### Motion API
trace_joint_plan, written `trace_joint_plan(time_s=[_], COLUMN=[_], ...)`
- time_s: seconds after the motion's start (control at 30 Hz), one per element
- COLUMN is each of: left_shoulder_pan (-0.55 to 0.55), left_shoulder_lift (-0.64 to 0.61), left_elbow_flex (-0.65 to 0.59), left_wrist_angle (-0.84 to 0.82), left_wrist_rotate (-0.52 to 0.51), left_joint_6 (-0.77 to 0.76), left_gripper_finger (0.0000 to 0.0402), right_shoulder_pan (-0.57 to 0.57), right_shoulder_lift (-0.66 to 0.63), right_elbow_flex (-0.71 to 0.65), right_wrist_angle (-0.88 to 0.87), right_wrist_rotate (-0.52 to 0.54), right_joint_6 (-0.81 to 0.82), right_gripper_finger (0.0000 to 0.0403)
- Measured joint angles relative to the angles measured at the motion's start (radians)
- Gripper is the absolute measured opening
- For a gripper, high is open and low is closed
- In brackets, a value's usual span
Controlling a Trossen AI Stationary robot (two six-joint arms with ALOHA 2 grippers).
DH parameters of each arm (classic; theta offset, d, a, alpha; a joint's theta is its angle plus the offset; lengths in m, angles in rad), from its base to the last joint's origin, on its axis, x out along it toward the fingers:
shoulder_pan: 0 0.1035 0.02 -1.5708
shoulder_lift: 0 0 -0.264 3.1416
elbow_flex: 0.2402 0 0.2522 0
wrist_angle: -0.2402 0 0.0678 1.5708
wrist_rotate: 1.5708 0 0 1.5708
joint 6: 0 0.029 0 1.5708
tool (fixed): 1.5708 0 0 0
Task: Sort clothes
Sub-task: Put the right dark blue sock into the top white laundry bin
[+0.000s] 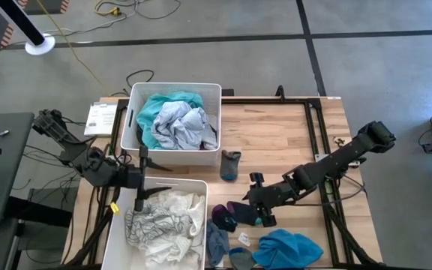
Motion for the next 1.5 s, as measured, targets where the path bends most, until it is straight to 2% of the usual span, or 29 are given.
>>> trace_joint_plan(time_s=[0.7,1.5], left_shoulder_pan=[0.0,0.0], left_shoulder_lift=[0.002,0.002], left_elbow_flex=[0.0,0.0], left_wrist_angle=[-0.246,-0.271], left_wrist_rotate=[0.003,0.003], left_joint_6=[-0.002,-0.002], left_gripper_finger=[0.0229,0.0229], right_shoulder_pan=[-0.002,0.011], right_shoulder_lift=[0.0,0.0], right_elbow_flex=[0.0,0.0], right_wrist_angle=[0.014,0.015], right_wrist_rotate=[0.0,0.0], right_joint_6=[0.003,0.003], right_gripper_finger=[0.0202,0.0202])
